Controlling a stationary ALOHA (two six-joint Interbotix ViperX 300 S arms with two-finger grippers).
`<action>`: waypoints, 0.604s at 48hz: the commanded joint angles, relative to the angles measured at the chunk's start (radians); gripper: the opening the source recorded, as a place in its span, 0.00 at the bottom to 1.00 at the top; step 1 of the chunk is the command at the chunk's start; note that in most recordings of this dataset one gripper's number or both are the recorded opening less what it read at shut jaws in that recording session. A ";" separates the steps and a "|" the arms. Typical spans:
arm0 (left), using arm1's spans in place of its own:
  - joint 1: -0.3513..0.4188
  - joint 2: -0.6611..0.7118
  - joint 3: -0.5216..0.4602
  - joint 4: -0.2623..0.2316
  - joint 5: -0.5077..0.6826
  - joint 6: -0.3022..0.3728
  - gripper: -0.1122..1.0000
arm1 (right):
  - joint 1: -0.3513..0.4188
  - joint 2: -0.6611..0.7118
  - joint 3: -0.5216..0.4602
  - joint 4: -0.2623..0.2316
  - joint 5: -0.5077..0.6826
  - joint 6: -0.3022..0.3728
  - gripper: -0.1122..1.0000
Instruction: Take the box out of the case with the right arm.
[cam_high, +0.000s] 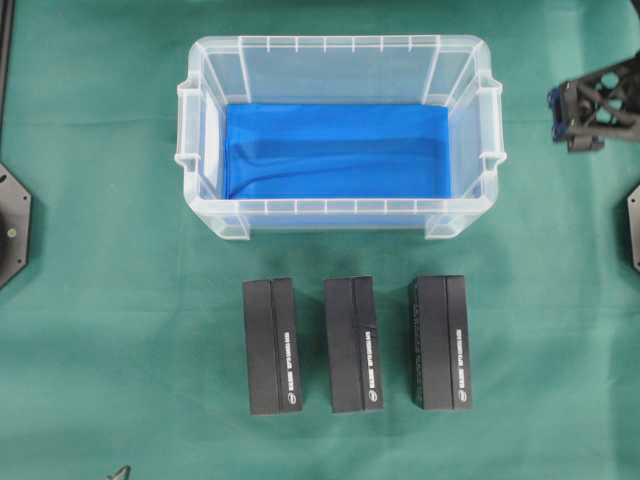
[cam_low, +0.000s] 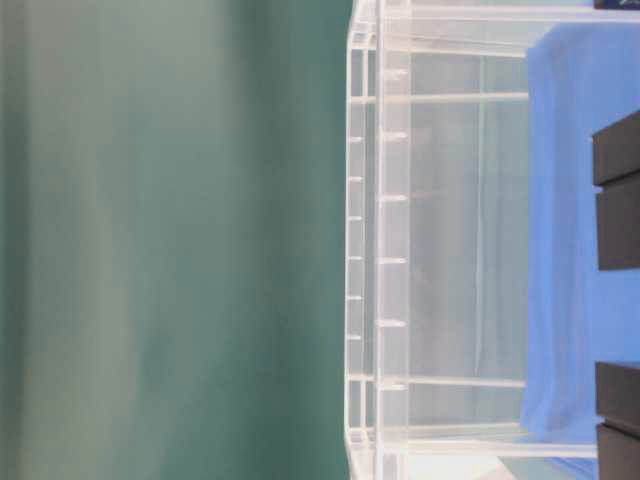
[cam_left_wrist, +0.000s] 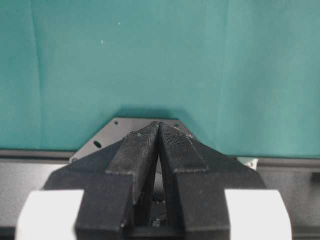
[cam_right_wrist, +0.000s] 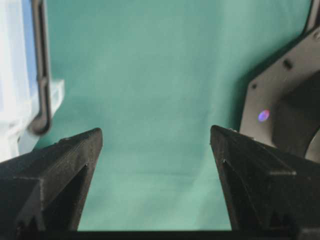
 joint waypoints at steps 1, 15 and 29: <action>0.000 0.006 -0.009 0.003 -0.003 0.000 0.10 | -0.037 -0.011 -0.011 0.000 -0.011 -0.021 0.87; -0.002 0.005 -0.009 0.002 -0.003 0.000 0.10 | -0.046 -0.011 -0.006 0.002 -0.021 -0.029 0.87; 0.000 0.005 -0.009 0.003 -0.002 0.000 0.10 | -0.046 -0.011 -0.006 0.015 -0.021 -0.028 0.87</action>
